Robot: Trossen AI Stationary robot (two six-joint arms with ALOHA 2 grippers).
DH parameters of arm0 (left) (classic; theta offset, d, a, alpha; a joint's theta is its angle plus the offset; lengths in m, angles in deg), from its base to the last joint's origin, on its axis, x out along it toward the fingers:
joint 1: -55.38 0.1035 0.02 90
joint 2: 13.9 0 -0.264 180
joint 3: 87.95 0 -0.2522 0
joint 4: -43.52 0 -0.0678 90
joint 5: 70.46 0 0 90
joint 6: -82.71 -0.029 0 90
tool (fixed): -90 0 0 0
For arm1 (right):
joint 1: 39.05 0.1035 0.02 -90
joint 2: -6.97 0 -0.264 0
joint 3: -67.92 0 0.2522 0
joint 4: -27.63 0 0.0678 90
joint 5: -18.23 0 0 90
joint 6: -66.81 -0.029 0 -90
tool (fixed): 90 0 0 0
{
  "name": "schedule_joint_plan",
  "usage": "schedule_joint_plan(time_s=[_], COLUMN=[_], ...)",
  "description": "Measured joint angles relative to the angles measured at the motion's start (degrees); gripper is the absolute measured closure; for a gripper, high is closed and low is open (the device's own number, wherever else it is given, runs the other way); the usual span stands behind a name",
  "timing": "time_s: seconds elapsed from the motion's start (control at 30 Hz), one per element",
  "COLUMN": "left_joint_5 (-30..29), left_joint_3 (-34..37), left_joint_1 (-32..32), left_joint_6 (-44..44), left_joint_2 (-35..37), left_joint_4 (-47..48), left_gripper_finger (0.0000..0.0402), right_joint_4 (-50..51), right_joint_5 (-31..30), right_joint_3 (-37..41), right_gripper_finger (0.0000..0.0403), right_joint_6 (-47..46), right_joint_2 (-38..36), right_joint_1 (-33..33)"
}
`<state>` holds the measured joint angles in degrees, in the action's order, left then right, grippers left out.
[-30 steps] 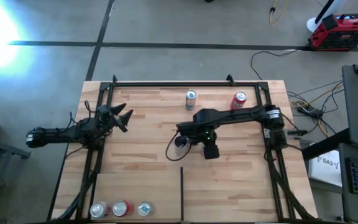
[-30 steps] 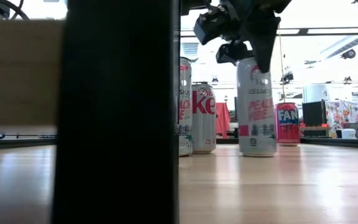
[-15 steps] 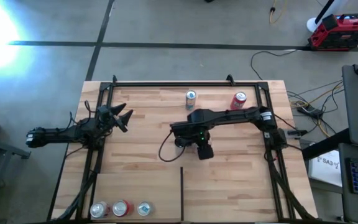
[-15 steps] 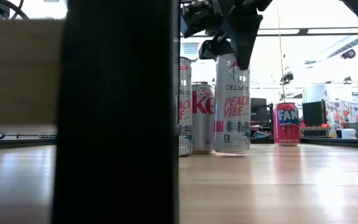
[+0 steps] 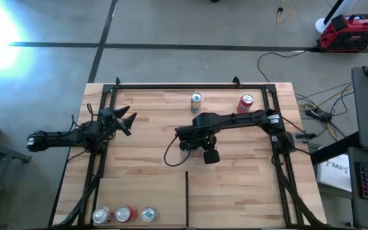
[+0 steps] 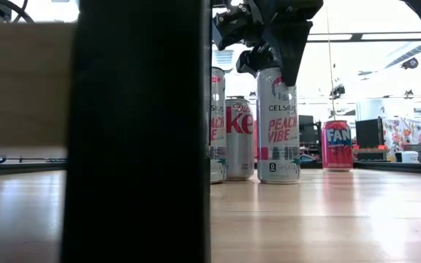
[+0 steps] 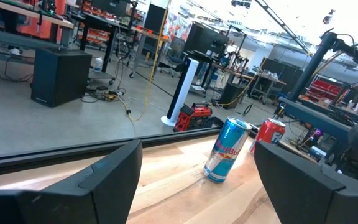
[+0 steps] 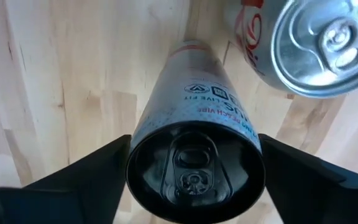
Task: Place canned beverage on shelf
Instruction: Move the bottom white pink soda can to the center of the table, then move the orange soda can to the center of the table
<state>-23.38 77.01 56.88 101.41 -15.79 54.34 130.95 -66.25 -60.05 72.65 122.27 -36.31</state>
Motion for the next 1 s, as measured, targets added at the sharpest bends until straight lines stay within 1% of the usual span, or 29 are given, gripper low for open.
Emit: schedule_joint_plan(time_s=[0.13,0.23,0.33,0.5,0.67,0.8,1.0], left_joint_5=[0.0,0.0,0.0,0.0,0.0,0.0,0.0], left_joint_3=[0.0,0.0,0.0,0.0,0.0,0.0,0.0], left_joint_1=[0.0,0.0,0.0,0.0,0.0,0.0,0.0], left_joint_6=[0.0,0.0,0.0,0.0,0.0,0.0,0.0], left_joint_2=[0.0,0.0,0.0,0.0,0.0,0.0,0.0], left_joint_4=[0.0,0.0,0.0,0.0,0.0,0.0,0.0], left_gripper_finger=[0.0107,0.0107,0.0107,0.0107,0.0107,0.0107,0.0107], right_joint_4=[0.2,0.4,0.4,0.5,0.4,0.4,0.5], right_joint_5=[-0.1,-0.8,-1.0,-1.1,-5.8,-5.6,-1.7], right_joint_3=[-0.2,-1.0,-1.6,-1.6,-0.7,3.5,16.5], right_gripper_finger=[0.0039,0.0024,0.0022,0.0021,0.0021,0.0021,0.0021], right_joint_6=[-4.0,-8.7,-13.0,-19.5,-31.1,-39.0,-47.5], right_joint_2=[0.0,-0.3,-1.2,-5.0,-8.6,-11.5,-17.7], right_joint_1=[0.0,0.0,0.0,0.0,-1.6,-5.0,-12.1])
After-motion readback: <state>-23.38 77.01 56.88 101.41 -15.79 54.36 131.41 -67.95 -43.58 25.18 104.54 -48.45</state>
